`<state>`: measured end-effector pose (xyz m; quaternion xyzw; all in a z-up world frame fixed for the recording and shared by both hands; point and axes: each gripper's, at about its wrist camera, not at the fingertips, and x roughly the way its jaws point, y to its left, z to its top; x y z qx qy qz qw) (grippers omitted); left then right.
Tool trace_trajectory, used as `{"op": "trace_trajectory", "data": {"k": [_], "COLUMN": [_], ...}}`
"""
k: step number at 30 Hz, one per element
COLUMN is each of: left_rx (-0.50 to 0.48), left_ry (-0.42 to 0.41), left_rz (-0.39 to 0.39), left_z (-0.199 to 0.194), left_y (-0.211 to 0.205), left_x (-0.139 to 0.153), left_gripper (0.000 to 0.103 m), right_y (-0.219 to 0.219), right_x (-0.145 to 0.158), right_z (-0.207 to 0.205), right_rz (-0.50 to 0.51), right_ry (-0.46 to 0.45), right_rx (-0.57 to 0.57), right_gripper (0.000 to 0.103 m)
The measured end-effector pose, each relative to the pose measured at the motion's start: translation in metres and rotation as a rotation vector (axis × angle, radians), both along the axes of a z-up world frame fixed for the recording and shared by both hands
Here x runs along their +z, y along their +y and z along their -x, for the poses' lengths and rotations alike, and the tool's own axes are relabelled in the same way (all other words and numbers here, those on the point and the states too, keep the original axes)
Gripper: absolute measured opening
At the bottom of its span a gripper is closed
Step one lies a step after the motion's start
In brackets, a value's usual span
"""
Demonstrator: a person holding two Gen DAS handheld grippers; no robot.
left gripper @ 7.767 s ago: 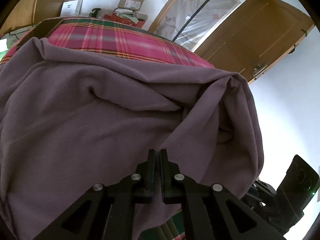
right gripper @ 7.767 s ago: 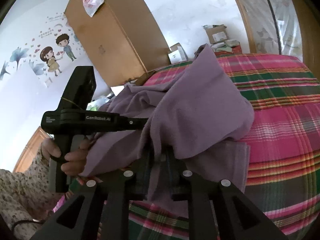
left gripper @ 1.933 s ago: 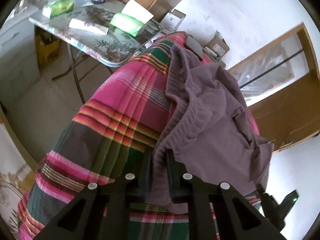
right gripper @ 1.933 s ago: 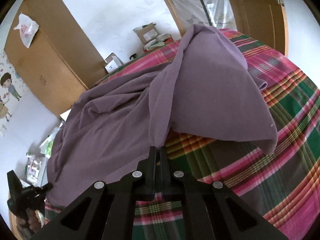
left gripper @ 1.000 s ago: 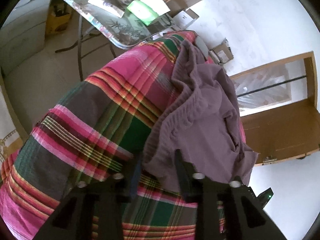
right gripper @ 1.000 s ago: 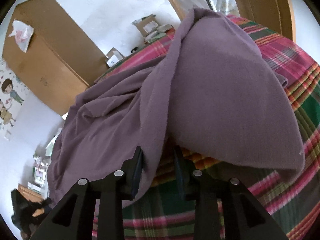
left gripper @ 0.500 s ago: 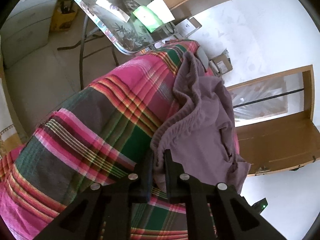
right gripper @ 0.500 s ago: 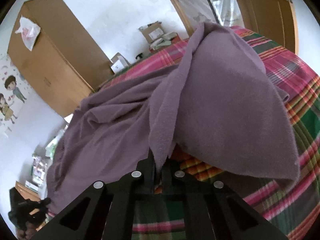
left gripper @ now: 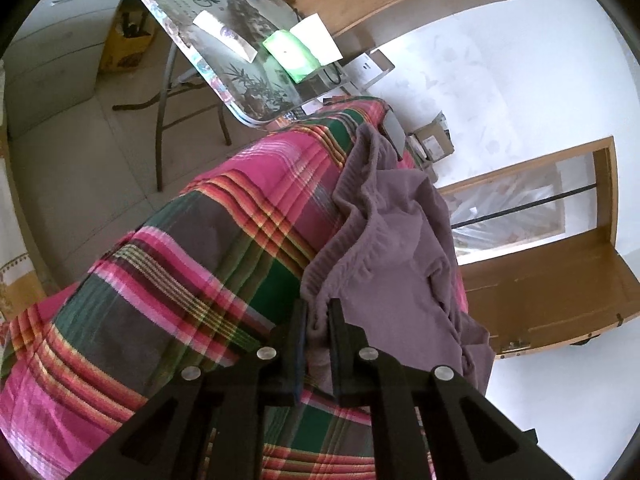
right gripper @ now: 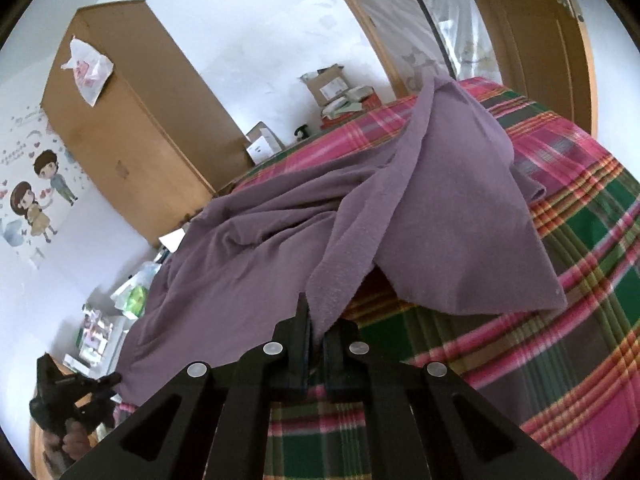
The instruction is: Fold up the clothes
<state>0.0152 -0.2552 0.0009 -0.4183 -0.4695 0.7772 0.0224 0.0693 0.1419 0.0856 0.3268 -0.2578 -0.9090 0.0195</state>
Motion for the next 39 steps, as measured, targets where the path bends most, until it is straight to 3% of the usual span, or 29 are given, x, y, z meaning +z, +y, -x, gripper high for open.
{"op": "trace_trajectory", "data": {"k": [25,39], "left_rx": [0.017,0.016], "left_ry": [0.014,-0.002], "left_rz": [0.007,0.026], "left_z": [-0.048,-0.062], "left_y": [-0.012,-0.014], "left_x": [-0.005,-0.013], "left_gripper": [0.01,0.01], "right_y": [-0.002,0.006], "right_x": [-0.016,-0.034], "right_z": [-0.047,-0.05], "right_rz": [0.039,0.044], "right_ry": [-0.025,-0.057], "right_rx": [0.011,0.012], "right_gripper": [0.005,0.005]}}
